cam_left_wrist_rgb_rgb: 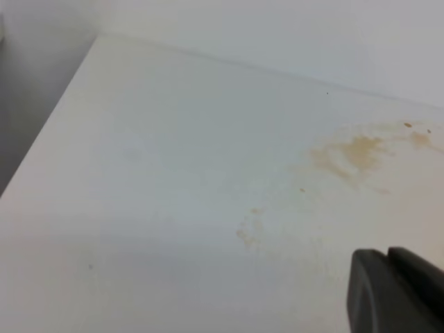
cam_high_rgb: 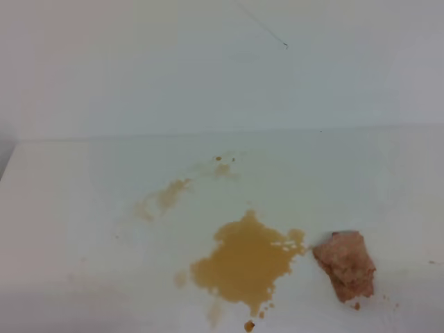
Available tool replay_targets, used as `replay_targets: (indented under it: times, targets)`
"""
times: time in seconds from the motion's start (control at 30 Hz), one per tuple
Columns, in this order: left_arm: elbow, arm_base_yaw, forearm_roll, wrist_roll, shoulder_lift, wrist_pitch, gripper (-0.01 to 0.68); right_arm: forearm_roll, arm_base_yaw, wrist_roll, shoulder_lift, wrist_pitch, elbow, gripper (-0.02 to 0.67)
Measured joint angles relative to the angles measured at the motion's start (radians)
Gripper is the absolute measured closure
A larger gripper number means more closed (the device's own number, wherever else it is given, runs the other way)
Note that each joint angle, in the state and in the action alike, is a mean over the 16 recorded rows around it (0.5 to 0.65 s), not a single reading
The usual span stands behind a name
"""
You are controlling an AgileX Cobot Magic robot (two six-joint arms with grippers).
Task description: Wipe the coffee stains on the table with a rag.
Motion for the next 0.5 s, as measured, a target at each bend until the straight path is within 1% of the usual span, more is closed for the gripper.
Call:
replay_targets:
  times: [0.5]
  targets:
    - [0.000, 0.000, 0.000, 0.000, 0.000, 0.000, 0.672, 0.000, 0.000, -0.002, 0.000, 0.000, 0.000, 0.652]
